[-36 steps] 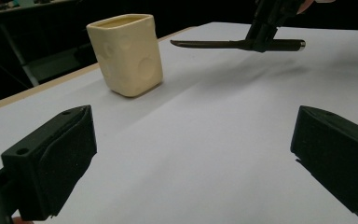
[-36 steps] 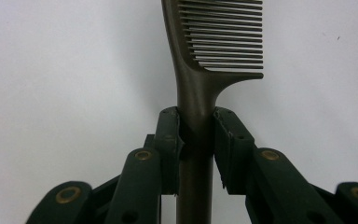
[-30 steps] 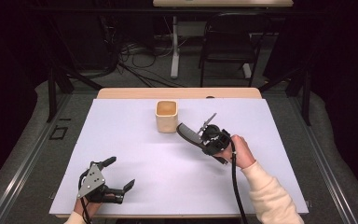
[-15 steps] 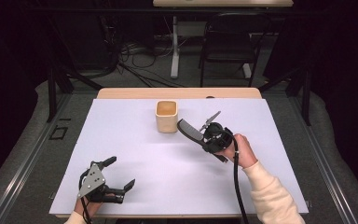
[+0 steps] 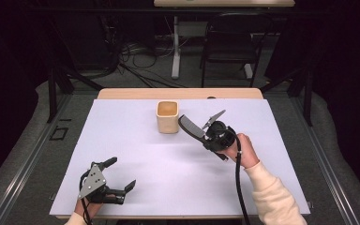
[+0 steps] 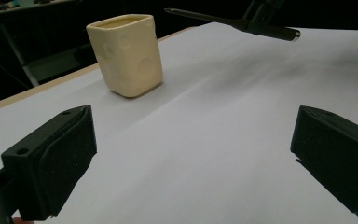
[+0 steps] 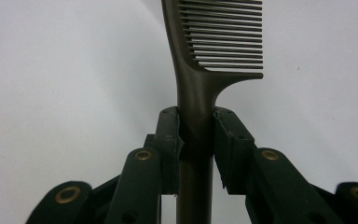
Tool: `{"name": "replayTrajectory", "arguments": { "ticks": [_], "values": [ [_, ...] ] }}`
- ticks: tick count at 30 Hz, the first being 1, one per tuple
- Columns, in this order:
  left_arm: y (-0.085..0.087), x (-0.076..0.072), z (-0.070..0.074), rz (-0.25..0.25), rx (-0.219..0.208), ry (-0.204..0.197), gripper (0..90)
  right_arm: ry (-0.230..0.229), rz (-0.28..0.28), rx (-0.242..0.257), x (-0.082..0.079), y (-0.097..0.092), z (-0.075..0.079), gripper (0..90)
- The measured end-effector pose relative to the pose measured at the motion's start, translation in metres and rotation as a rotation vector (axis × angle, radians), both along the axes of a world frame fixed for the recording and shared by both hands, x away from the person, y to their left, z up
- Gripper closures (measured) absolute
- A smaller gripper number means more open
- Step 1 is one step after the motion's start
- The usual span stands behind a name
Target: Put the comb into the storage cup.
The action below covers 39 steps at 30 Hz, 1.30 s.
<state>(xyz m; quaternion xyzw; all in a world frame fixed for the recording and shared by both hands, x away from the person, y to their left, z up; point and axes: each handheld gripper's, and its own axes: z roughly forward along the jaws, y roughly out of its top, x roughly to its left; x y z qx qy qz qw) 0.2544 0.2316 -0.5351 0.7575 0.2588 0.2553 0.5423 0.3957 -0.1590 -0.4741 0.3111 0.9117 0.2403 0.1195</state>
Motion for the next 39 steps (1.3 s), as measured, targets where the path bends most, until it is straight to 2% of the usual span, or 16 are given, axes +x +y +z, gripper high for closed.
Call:
{"name": "replayTrajectory", "arguments": {
  "ticks": [5,16,18,20,23,31,39],
  "values": [
    [-0.001,0.000,0.000,-0.002,0.002,0.002,0.1,0.004,-0.008,0.026,0.000,-0.002,0.001,72.6],
    [-0.001,0.000,0.000,-0.003,0.001,-0.001,0.2,-0.015,-0.017,0.039,0.002,-0.004,0.003,72.6],
    [-0.001,0.000,0.001,-0.002,-0.014,-0.001,0.2,-0.018,-0.018,0.044,0.002,-0.004,0.003,72.6],
    [-0.002,0.000,0.001,-0.004,-0.011,-0.003,0.2,-0.032,-0.023,0.068,0.002,-0.005,0.007,72.6],
    [-0.002,0.001,0.000,-0.008,-0.010,0.000,0.2,-0.039,-0.024,0.064,0.003,-0.006,0.009,72.6],
    [0.000,0.001,0.000,-0.002,-0.019,0.001,0.2,-0.085,-0.054,0.105,0.007,-0.009,0.011,72.6],
    [-0.001,0.001,0.000,0.002,-0.017,0.003,0.2,-0.104,-0.065,0.123,0.009,-0.008,0.011,72.7]
  ]
}}
